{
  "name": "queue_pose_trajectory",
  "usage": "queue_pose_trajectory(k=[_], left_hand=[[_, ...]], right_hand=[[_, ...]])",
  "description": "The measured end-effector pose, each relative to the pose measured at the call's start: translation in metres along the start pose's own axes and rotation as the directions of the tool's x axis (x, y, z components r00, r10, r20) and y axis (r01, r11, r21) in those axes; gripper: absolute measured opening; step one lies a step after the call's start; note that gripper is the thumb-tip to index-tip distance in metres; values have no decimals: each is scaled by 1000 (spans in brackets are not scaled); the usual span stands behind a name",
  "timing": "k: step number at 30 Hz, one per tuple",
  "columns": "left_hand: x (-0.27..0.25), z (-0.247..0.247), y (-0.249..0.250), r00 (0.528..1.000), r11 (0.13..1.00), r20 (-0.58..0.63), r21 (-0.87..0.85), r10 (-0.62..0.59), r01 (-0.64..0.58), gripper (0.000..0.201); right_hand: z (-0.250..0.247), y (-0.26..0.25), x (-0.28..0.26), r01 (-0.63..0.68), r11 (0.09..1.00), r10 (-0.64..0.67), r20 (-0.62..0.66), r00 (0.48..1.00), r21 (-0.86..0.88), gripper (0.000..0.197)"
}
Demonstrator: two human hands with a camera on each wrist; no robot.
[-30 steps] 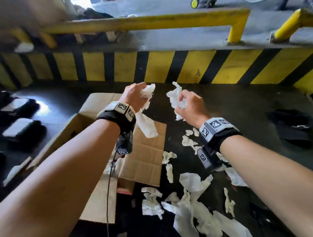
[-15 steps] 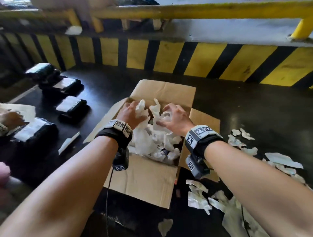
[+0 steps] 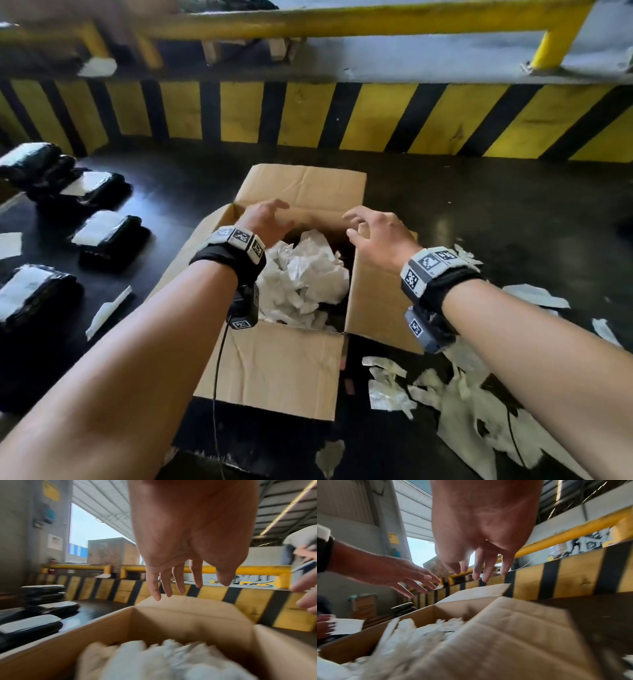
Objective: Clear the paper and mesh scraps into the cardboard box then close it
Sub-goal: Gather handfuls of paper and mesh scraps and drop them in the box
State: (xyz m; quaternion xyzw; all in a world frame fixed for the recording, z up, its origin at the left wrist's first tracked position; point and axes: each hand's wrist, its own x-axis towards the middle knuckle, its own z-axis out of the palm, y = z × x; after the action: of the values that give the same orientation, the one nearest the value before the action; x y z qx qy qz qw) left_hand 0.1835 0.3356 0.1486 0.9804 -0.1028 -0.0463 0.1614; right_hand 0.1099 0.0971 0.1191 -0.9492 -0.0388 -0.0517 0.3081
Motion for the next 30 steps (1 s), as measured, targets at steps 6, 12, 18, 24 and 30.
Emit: queue_pose_trajectory(k=[6,12,18,24,30], left_hand=[[36,42,153,964,970,113,-72,239,-232,53],[46,116,286,880,934,323,-45,349,-354,74],[24,207,334,792,952,559,16,245,-306,95],[-14,274,312,683,953,729,175,44,-249,132],[-74,318,272,535,949,830,276,-154,-154,166]], right_hand=[[-79,108,-46,-276,951,274,-33,961,-141,48],[-127,241,-119,-619,757,646,93,758,-209,91],[-134,337,-184,-700,650,756,161,634,-294,107],[-105,375,-198,-727,574,819,272,506,-377,133],[-62,391,-200,-778,548,829,325,456,-307,148]])
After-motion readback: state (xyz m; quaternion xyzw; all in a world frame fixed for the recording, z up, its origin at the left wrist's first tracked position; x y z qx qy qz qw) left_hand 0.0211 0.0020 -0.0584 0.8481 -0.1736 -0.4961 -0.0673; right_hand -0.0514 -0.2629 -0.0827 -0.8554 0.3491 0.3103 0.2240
